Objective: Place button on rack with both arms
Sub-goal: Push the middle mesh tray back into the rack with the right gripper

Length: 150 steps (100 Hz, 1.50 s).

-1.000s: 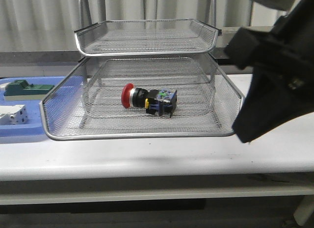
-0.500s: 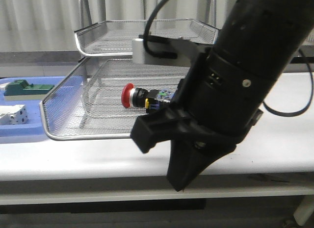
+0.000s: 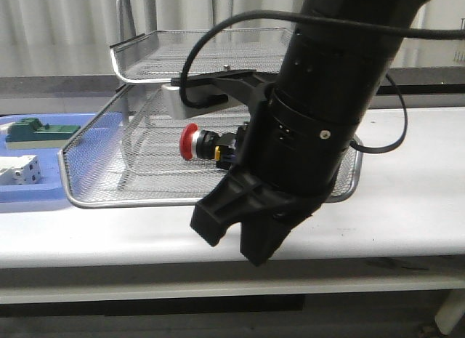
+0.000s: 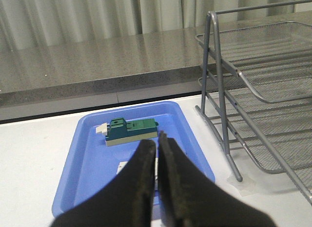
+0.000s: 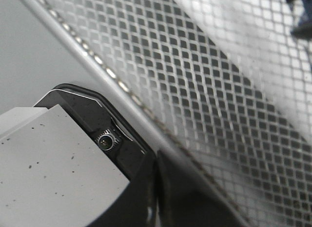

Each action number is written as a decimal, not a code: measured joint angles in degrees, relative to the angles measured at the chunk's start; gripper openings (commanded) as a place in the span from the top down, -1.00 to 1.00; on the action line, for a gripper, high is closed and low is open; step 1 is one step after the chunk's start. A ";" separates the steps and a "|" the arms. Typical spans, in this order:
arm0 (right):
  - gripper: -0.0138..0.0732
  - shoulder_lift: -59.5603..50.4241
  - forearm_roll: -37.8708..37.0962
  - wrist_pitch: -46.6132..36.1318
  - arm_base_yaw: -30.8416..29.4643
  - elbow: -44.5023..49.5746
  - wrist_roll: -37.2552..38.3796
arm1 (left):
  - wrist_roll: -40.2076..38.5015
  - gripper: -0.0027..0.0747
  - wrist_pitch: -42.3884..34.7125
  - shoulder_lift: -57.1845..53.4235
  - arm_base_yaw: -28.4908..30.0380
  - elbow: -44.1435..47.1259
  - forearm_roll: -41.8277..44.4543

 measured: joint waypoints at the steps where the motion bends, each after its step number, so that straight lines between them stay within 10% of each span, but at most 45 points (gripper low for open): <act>1: 0.82 0.00 -0.11 0.00 0.00 -0.11 0.00 | 0.00 0.92 0.00 0.00 0.00 0.00 0.00; 150: 0.82 11.79 -9.88 8.48 -13.83 -23.36 -0.11 | 0.00 0.92 0.00 0.00 0.00 0.09 0.00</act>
